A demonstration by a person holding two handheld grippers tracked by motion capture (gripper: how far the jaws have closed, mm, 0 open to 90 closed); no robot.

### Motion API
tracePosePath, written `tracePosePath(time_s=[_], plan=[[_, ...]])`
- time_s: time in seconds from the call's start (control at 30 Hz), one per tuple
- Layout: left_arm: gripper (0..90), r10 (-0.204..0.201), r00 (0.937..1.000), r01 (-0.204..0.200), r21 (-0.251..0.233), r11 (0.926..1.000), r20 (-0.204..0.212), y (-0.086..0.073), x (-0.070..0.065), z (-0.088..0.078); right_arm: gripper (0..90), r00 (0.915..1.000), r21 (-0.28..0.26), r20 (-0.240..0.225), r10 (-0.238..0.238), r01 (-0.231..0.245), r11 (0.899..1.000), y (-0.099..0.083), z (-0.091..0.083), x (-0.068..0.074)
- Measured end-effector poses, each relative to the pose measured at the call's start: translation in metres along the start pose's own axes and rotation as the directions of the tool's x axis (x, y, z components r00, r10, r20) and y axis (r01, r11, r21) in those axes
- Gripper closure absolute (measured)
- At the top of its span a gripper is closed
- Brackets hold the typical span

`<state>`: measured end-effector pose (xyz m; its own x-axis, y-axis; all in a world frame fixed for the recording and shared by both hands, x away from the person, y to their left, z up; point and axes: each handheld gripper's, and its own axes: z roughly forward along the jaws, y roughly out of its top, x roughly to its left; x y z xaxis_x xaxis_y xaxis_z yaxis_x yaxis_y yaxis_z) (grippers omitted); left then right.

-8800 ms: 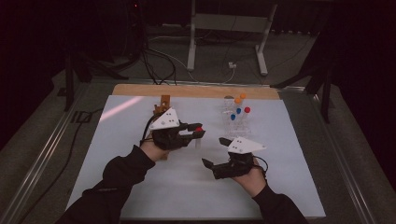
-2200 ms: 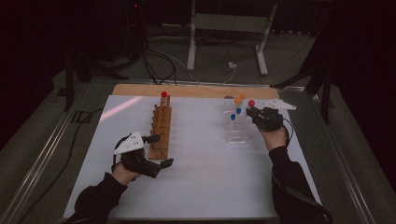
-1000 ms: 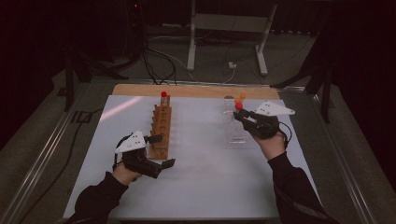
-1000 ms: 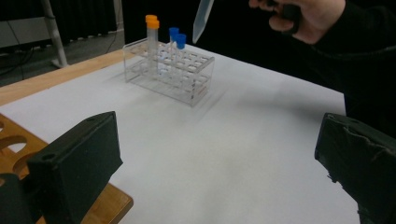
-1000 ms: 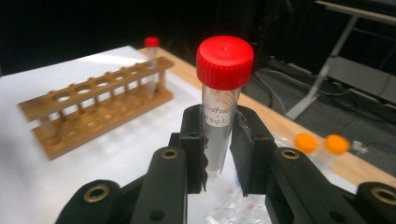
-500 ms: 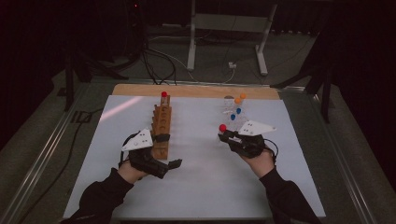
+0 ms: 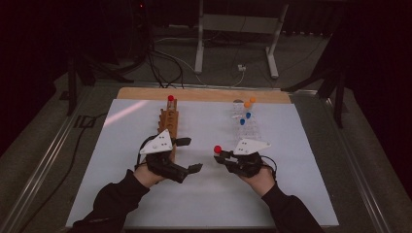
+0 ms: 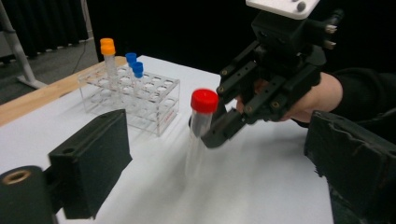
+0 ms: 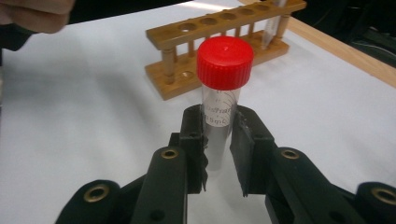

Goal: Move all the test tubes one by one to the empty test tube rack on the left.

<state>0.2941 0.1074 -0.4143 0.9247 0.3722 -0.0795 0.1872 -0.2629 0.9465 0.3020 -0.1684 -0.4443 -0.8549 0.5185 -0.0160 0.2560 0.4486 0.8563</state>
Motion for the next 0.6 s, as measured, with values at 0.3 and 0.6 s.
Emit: tracePosePath(time_s=[0.3, 0.6], plan=[[23.0, 0.048, 0.9988, -0.048, 0.02, 0.9987, -0.005, 0.001, -0.004, 0.02, 75.1, 0.9991, 0.005, -0.043, -0.001, 0.001, 1.0, 0.002, 0.003, 0.009], [44.7, 0.084, 0.9959, -0.083, 0.05, 0.9953, -0.032, 0.001, -0.009, 0.037, 75.1, 0.9987, 0.007, -0.051, -0.007, 0.007, 1.0, 0.002, 0.003, 0.011]])
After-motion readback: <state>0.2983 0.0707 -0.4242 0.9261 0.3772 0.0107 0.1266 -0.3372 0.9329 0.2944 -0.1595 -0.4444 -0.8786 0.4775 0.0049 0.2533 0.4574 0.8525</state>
